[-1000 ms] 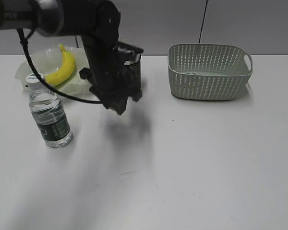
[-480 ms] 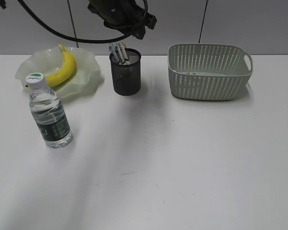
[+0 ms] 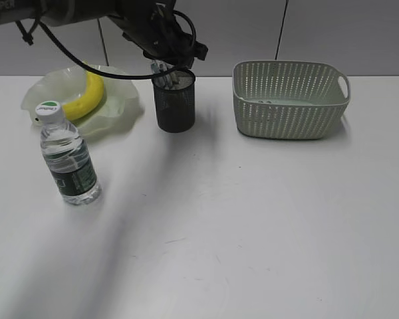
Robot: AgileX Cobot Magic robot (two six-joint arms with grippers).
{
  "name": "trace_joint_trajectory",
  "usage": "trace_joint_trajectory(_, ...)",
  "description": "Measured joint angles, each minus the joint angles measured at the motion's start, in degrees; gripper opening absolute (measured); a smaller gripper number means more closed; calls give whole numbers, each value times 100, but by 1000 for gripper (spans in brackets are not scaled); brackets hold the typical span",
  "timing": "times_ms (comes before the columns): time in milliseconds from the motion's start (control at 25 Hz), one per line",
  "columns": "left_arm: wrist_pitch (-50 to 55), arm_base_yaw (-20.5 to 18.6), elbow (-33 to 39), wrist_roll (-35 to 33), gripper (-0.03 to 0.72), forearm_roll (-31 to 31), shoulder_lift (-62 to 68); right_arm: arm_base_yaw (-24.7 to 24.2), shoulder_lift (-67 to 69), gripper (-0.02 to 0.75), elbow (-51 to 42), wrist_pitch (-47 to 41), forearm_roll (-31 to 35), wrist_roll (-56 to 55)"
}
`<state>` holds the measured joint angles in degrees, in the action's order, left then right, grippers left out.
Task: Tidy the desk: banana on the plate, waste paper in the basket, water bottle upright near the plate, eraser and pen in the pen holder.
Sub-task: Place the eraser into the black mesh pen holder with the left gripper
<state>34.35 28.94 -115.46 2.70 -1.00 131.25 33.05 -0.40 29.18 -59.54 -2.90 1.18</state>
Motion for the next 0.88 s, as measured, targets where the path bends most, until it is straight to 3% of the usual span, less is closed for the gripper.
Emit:
trace_joint_trajectory(280,11,0,0,12,283,6,93,0,0,531,0,0,0,0)
trace_joint_trajectory(520,-6,0,0,12,370,6,87,0,0,531,0,0,0,0)
trace_joint_trajectory(880,95,0,0,12,384,6,-320,0,0,530,0,0,0,0)
